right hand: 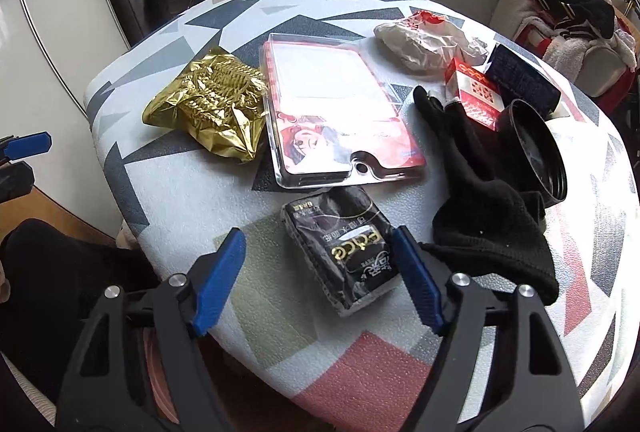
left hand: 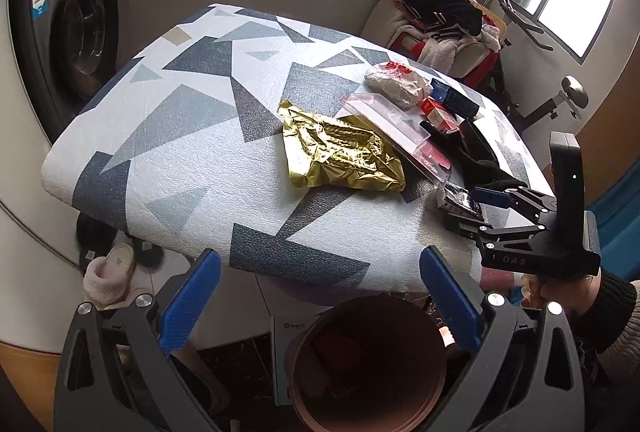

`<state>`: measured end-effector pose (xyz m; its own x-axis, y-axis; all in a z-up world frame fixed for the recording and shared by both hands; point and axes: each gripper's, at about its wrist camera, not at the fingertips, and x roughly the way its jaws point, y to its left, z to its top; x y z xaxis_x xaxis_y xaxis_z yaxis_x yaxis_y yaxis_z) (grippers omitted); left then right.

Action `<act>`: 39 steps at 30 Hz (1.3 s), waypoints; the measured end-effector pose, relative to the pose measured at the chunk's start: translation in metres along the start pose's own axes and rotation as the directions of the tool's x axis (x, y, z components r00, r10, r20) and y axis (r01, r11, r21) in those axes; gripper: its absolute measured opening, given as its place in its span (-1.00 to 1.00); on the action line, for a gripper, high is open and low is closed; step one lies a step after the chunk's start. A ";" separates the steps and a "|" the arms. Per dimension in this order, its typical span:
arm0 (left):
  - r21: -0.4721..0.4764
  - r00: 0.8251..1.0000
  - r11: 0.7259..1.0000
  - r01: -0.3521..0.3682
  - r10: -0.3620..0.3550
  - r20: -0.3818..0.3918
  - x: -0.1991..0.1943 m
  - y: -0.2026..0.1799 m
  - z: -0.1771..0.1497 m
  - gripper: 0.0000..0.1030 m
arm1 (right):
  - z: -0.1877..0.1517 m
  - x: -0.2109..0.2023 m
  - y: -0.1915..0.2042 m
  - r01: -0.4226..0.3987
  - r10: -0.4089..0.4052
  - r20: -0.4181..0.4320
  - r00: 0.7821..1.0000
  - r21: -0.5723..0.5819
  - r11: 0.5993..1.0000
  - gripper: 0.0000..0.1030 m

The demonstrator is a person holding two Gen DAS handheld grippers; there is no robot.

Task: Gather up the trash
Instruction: 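Grasp the black snack packet with the right gripper while the left gripper approaches the gold foil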

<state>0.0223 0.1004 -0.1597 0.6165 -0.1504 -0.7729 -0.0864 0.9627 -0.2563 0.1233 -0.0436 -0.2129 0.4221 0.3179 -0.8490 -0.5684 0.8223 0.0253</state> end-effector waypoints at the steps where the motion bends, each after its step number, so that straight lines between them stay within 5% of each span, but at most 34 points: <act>1: -0.001 1.000 1.000 0.000 0.000 -0.004 0.001 0.000 0.000 0.89 | 0.001 0.003 0.000 0.004 -0.004 -0.006 1.000 -0.001 1.000 0.42; 9: -0.002 1.000 1.000 0.002 -0.002 -0.023 0.009 0.000 -0.002 0.89 | -0.003 0.006 -0.012 0.024 -0.024 -0.003 1.000 0.061 0.998 0.17; 14: 0.000 1.000 1.000 -0.006 0.006 -0.022 0.010 -0.002 -0.004 0.89 | 0.000 0.003 -0.018 0.004 -0.005 0.006 1.000 0.074 0.997 -0.22; 19: -0.019 1.000 1.000 -0.012 0.011 -0.026 0.012 0.002 -0.003 0.89 | -0.004 -0.016 -0.017 -0.079 0.074 0.054 0.996 0.106 0.991 -0.43; 28: -0.106 0.999 0.994 0.016 -0.020 -0.041 0.031 0.019 0.016 0.86 | -0.025 -0.053 -0.017 -0.098 0.080 0.125 0.989 0.149 0.984 -0.45; 32: -0.184 0.996 0.982 0.052 -0.064 -0.060 0.056 0.029 0.040 0.46 | -0.031 -0.061 -0.028 -0.074 0.048 0.136 0.990 0.190 0.979 -0.45; 39: -0.269 0.990 0.959 0.090 -0.116 -0.083 0.097 0.032 0.069 0.27 | -0.039 -0.071 -0.038 -0.066 0.030 0.158 0.987 0.230 0.971 -0.45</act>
<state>0.1335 0.1324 -0.2030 0.5550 -0.2796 -0.7834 -0.2375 0.8493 -0.4714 0.0873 -0.1153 -0.1740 0.5109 0.4127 -0.7541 -0.4176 0.8859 0.2019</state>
